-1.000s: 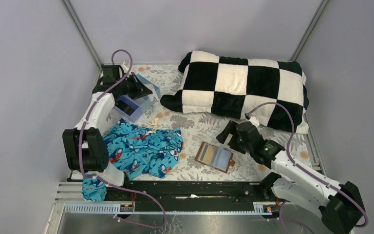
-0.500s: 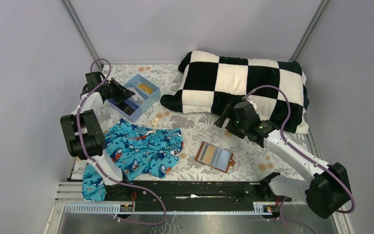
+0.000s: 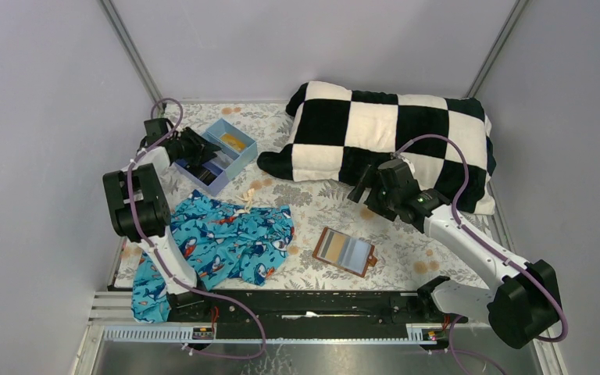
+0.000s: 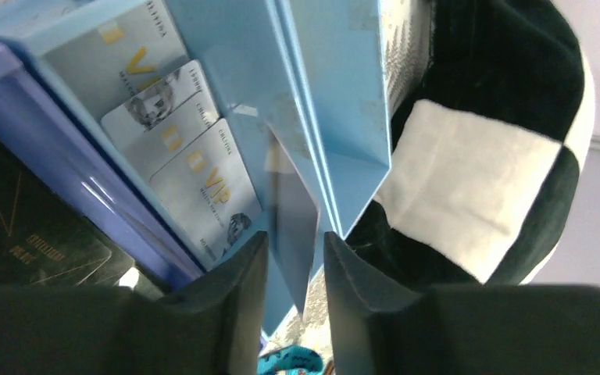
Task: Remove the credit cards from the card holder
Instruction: Place the credit card in the storage box, then reset both arms
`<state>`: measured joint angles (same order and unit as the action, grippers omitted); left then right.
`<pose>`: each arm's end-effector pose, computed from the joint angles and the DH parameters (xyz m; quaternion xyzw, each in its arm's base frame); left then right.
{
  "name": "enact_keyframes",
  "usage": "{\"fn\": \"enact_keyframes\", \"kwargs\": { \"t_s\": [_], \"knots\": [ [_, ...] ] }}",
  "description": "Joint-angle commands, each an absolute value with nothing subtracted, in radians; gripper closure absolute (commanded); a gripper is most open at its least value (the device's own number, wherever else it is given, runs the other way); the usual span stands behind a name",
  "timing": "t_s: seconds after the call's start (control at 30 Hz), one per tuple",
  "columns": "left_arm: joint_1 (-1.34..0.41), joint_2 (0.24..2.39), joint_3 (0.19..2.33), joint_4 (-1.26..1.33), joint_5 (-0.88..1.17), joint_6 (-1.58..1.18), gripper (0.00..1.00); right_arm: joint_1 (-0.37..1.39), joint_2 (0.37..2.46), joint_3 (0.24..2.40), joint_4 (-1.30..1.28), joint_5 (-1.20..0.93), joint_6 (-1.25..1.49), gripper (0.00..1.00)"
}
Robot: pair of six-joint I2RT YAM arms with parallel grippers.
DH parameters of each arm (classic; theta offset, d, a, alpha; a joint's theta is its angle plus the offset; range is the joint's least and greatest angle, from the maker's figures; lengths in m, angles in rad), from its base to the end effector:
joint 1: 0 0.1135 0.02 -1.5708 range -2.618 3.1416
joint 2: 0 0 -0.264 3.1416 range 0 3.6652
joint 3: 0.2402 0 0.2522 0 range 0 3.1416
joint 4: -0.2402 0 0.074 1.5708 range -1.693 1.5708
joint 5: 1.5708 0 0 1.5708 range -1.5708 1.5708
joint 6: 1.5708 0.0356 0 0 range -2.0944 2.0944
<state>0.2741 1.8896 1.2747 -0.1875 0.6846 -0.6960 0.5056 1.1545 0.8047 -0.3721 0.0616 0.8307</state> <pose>0.3989 0.0888 0.1989 -0.2959 0.8312 -0.3782 0.2801 0.2164 0.1173 0.2550 0.1599 0.8968 0.2330 0.3405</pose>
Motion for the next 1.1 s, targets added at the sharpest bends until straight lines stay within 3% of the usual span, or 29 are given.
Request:
{"fn": "enact_keyframes", "kwargs": {
  "t_s": [0.0, 0.1, 0.13, 0.6, 0.93, 1.07],
  "knots": [
    [0.276, 1.911, 1.328, -0.171, 0.664, -0.687, 0.37, 0.496, 1.137, 0.849, -0.379, 0.063, 0.844, 0.07],
    [0.276, 1.887, 1.334, -0.207, 0.649, -0.671, 0.10, 0.496, 1.141, 0.855, -0.377, 0.053, 0.855, 0.07],
    [0.277, 1.871, 1.335, -0.217, 0.645, -0.669, 0.07, 0.496, 1.141, 0.858, -0.378, 0.052, 0.858, 0.07],
    [0.243, 1.566, 1.380, -0.379, 0.592, -0.603, 0.09, 0.497, 1.133, 0.947, -0.445, 0.035, 0.798, 0.08],
    [-0.062, 1.293, 1.248, -0.484, 0.399, -0.398, 0.09, 0.496, 1.185, 1.147, -0.751, 0.202, 0.575, 0.00],
    [-0.177, 1.108, 1.116, -0.500, 0.299, -0.395, 0.06, 0.497, 1.108, 1.112, -0.789, 0.223, 0.585, 0.00]
  ]
}}
